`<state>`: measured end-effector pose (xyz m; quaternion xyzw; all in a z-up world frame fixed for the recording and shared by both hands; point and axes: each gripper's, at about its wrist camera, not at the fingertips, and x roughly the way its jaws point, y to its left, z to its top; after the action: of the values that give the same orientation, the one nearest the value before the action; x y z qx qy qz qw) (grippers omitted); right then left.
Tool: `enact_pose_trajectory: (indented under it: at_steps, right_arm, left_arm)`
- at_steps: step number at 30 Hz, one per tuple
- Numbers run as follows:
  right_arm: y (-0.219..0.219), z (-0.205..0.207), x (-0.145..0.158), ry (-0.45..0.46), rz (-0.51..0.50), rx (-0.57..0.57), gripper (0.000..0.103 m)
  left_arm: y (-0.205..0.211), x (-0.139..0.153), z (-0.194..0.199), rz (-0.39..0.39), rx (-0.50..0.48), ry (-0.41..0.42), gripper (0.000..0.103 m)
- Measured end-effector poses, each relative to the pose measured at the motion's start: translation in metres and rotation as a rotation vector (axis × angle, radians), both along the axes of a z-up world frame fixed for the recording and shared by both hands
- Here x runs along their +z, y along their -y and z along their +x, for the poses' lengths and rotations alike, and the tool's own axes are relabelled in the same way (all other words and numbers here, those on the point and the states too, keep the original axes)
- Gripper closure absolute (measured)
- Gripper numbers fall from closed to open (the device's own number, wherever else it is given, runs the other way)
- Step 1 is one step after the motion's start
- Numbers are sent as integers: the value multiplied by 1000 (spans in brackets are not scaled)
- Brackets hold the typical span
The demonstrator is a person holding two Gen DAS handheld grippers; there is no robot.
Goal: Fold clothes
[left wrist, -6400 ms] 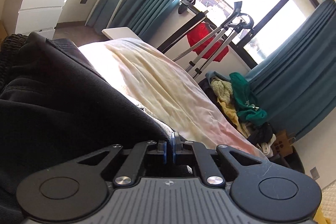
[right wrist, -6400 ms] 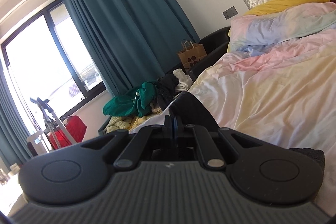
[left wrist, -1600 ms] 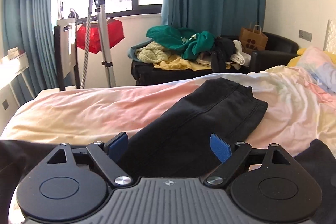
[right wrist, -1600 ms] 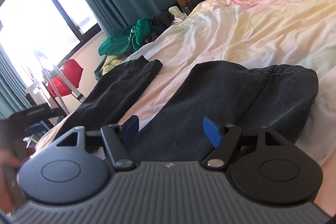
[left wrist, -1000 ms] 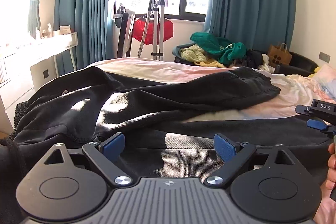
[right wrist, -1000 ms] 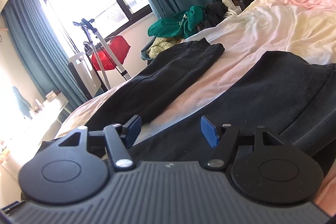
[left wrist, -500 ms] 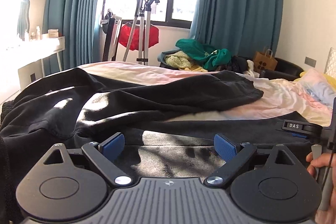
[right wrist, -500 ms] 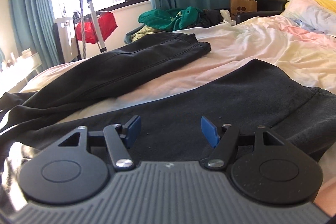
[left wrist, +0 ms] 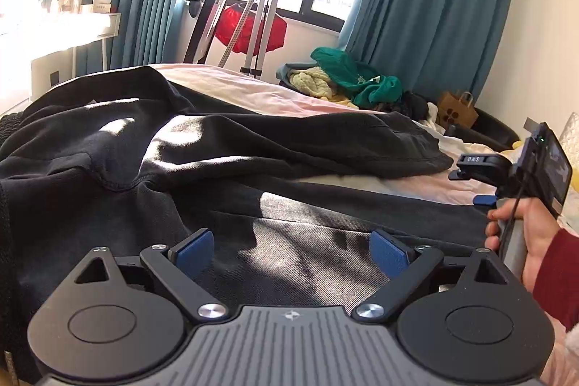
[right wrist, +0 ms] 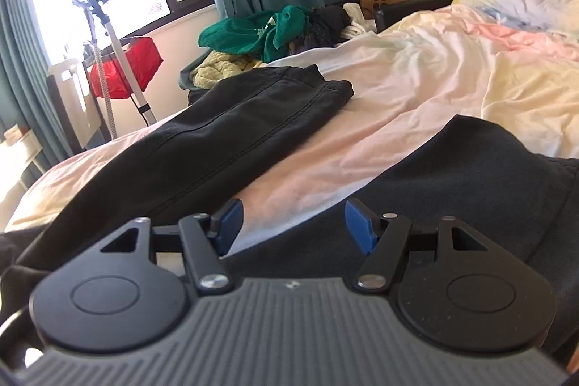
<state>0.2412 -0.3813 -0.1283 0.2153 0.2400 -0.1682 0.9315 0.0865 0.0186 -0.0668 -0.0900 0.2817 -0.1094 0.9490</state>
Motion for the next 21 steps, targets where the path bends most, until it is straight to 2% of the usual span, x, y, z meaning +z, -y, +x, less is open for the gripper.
enact_pose_trajectory:
  at_steps: [5, 9, 10, 13, 15, 16, 18, 21]
  right_arm:
    - [26, 55, -18, 31, 159, -48, 37]
    - [49, 98, -35, 68, 279, -92, 37]
    - [54, 108, -40, 75, 303, -103, 40]
    - [58, 139, -51, 76, 305, -132, 60]
    - [57, 154, -48, 71, 249, -159, 88]
    - [57, 161, -46, 68, 220, -171, 94]
    - [53, 165, -31, 82, 156, -168, 98]
    - [52, 158, 2, 154, 101, -138, 98]
  left_arm:
    - [11, -18, 10, 19, 11, -20, 8]
    - [13, -27, 20, 4, 22, -15, 8]
    - [14, -28, 23, -3, 28, -12, 8]
    - [17, -34, 32, -15, 38, 21, 8]
    - [21, -36, 38, 2, 45, 54, 8]
    - [22, -38, 41, 9, 48, 69, 8]
    - [21, -39, 43, -4, 23, 73, 8]
    - [18, -42, 44, -32, -22, 78, 9]
